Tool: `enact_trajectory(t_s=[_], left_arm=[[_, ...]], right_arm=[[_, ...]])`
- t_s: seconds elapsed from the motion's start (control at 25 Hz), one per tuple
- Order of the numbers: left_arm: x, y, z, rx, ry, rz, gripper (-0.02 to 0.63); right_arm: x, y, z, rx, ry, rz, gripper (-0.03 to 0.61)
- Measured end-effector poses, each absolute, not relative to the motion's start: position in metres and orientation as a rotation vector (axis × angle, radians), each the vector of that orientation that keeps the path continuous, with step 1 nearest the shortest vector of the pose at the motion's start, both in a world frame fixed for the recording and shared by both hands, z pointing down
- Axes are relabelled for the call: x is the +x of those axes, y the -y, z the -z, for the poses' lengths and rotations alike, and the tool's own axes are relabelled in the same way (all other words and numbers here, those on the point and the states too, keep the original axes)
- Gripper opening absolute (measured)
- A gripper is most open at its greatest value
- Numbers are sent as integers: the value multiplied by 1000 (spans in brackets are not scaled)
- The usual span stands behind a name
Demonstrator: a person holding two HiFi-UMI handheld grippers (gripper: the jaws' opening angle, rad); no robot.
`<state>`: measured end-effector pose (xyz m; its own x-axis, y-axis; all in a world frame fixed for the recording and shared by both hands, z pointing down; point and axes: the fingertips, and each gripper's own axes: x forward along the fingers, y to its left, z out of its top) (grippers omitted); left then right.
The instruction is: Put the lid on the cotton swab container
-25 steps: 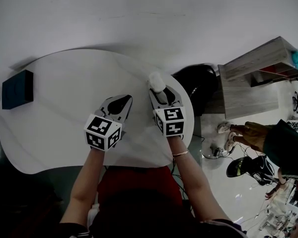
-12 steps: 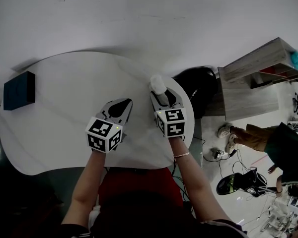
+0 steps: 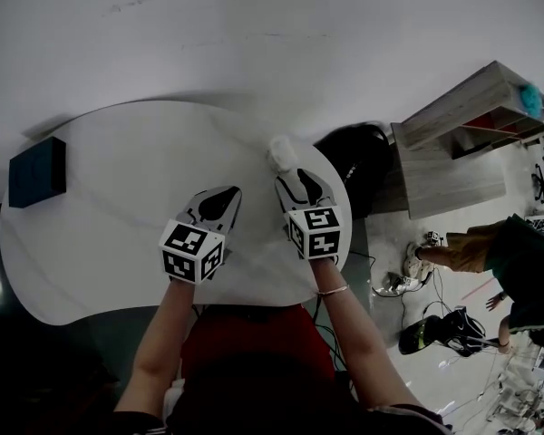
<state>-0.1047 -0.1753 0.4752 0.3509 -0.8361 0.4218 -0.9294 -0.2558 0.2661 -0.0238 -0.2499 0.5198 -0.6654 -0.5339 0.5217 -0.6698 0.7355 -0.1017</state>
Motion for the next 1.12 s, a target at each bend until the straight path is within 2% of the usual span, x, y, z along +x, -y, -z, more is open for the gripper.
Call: enact_trajectory(t_s=[0.64, 0.72, 0.88, 1.12], left_arm=[[-84, 141, -459, 2241, 1497, -287, 25], [-84, 138, -456, 2252, 1495, -285, 25], [-83, 129, -451, 2270, 1490, -259, 25], [-84, 115, -443, 2294, 1493, -248, 25]], right_arm=[[-14, 178, -470, 917, 2615, -475, 200], [-15, 169, -463, 921, 2634, -465, 172], [-14, 154, -451, 950, 2655, -425, 75], [-13, 133, -436, 970, 2685, -390, 43]])
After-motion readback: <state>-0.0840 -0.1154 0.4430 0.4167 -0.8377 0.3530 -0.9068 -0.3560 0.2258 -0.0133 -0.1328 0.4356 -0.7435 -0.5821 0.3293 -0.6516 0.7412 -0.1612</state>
